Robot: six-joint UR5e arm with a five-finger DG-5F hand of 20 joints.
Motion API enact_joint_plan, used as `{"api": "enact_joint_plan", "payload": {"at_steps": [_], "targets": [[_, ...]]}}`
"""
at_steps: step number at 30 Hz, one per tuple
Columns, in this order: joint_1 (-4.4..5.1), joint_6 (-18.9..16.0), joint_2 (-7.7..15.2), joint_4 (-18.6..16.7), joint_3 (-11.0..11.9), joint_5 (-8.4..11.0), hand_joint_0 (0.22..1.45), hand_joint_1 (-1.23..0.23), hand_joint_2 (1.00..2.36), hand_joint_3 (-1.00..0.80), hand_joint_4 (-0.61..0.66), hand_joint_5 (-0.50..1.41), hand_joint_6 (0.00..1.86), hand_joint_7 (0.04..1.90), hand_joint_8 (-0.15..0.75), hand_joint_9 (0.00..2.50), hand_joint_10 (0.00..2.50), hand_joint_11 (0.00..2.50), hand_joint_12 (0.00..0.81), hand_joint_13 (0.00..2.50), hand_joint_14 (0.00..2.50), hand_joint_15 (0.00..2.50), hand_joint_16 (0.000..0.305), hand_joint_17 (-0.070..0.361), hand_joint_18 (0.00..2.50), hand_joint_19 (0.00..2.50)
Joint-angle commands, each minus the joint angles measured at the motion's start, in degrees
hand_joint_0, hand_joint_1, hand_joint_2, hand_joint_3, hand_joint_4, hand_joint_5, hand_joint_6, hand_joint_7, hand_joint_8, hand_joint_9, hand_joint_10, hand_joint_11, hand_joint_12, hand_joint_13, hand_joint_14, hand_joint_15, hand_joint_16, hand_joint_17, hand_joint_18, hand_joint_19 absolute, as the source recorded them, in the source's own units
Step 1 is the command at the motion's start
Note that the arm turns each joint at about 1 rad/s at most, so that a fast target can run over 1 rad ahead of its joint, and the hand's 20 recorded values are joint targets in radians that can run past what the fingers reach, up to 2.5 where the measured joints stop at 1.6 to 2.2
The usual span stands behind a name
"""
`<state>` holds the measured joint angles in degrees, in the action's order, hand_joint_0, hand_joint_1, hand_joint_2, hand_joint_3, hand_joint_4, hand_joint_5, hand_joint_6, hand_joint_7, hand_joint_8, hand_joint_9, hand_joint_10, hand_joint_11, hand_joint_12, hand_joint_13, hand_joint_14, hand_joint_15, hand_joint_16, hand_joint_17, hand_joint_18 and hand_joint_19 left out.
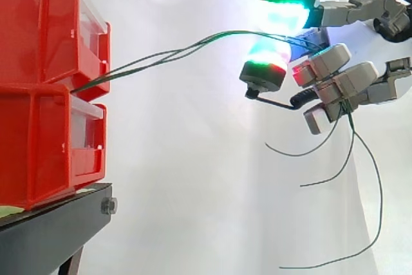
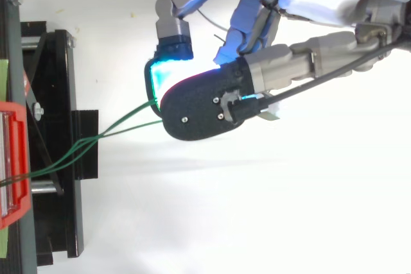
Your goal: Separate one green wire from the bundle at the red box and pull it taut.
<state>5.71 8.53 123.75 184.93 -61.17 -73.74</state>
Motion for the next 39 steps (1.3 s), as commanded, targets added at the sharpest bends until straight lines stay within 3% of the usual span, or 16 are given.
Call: {"api": "enact_joint_plan", "payload": {"at_steps": [1,18,32,39], "targets": [[0.01,0.0,0.0,0.0,0.0,0.00,0.62,-0.72,1.02,-0.25,0.08,-0.21,0.89,1.14,0.260,1.31,0.01,1.62,0.310,1.46,0.02,1.36,0.056,0.125,0.96,0.67],[0.01,0.0,0.0,0.0,-0.1,0.00,0.72,-0.85,1.00,-0.49,0.11,-0.22,0.90,1.09,0.259,1.29,0.01,1.60,0.309,1.44,0.03,1.34,0.053,0.118,0.96,0.62],[0.01,0.1,0.0,0.0,0.0,0.00,0.53,-0.77,1.00,-0.50,0.14,-0.21,0.89,1.05,0.281,1.32,0.01,1.59,0.336,1.46,0.02,1.36,0.057,0.128,0.98,0.64],[0.01,0.0,0.0,-0.2,0.0,0.00,0.53,-0.44,1.00,-0.50,0.13,-0.20,0.85,1.08,0.279,1.36,0.01,1.58,0.319,1.49,0.02,1.35,0.058,0.131,0.97,0.68]]}}
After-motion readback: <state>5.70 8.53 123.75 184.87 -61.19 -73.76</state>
